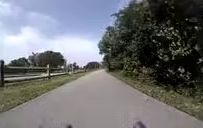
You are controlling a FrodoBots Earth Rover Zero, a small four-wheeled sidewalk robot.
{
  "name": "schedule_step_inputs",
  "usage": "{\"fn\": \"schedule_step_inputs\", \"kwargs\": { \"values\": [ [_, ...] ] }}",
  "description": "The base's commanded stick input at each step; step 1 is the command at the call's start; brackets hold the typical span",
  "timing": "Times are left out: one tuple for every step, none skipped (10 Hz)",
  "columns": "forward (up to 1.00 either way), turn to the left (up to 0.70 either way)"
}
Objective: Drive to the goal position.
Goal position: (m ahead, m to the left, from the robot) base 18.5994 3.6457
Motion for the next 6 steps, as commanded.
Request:
{"fn": "schedule_step_inputs", "kwargs": {
  "values": [
    [0.7,0.0],
    [0.7,0.0],
    [0.7,0.0],
    [0.7,0.0],
    [0.7,0.0],
    [0.7,0.0]
  ]
}}
